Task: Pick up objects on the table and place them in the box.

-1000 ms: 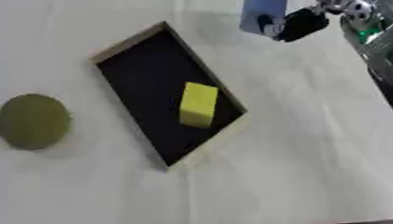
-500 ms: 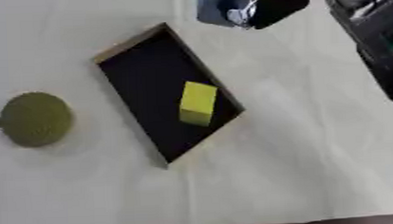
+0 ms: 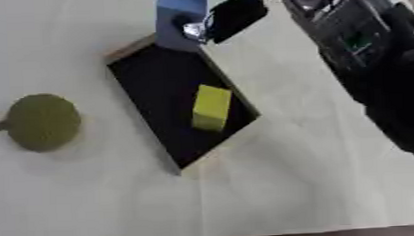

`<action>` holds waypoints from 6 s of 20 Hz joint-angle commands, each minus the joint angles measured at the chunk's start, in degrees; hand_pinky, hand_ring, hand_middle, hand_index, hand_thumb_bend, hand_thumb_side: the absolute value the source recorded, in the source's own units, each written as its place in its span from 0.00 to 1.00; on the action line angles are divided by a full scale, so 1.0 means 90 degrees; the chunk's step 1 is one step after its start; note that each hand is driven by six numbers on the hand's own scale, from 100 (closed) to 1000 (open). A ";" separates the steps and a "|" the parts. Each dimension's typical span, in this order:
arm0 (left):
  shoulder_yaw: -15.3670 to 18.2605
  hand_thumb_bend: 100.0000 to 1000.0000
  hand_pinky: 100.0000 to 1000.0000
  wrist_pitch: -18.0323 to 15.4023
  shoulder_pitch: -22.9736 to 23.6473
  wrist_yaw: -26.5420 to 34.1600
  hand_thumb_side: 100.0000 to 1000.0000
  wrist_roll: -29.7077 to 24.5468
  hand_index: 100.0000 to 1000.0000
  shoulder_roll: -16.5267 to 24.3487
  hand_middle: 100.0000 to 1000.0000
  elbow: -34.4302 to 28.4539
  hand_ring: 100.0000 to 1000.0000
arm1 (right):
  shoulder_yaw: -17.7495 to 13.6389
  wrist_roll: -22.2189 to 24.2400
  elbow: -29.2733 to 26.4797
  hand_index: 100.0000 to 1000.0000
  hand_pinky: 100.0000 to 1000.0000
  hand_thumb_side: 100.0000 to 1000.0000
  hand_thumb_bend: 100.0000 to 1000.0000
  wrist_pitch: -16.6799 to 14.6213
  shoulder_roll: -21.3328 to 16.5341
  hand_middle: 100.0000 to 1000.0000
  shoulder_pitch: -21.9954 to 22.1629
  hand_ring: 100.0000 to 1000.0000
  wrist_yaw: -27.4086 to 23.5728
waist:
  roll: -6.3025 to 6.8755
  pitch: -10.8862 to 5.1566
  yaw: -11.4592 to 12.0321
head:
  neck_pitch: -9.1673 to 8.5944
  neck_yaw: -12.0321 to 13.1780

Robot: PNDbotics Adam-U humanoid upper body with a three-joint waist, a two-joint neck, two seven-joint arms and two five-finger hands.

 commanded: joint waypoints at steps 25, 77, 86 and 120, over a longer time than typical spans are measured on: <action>-0.0071 0.00 0.87 0.0070 -0.0110 0.0013 0.55 -0.0086 0.81 0.0158 0.59 -0.0120 0.73 | 0.0011 0.0123 0.0512 0.94 0.92 0.52 0.00 -0.1347 0.0085 0.78 0.0077 0.91 0.0871 | 0.0111 -0.0275 0.0078 | 0.0000 -0.0016; -0.1934 0.00 0.83 -0.1079 -0.0873 -0.4037 0.20 -0.0355 0.88 0.4047 0.70 0.2112 0.79 | -0.2543 -0.4052 -0.2808 0.83 0.86 0.41 0.00 -0.0958 -0.2412 0.67 0.3120 0.83 -0.3297 | 0.0436 -0.0360 -0.0403 | 0.0343 0.0762; -0.2973 0.00 0.87 -0.1122 -0.1542 -0.4457 0.31 -0.1576 0.88 0.4556 0.73 0.2186 0.83 | -0.2794 -0.4417 -0.2808 0.81 0.86 0.43 0.00 -0.1159 -0.2307 0.64 0.3477 0.81 -0.3319 | 0.0480 -0.0338 -0.0541 | 0.0276 0.0675; -0.4315 0.00 0.97 -0.0827 -0.2978 -0.4520 0.90 -0.4355 0.87 0.3346 0.76 0.2127 0.89 | -0.2859 -0.4257 -0.2808 0.76 0.85 0.44 0.00 -0.0990 -0.1820 0.62 0.3475 0.78 -0.3349 | 0.0493 -0.0308 -0.0504 | 0.0215 0.0813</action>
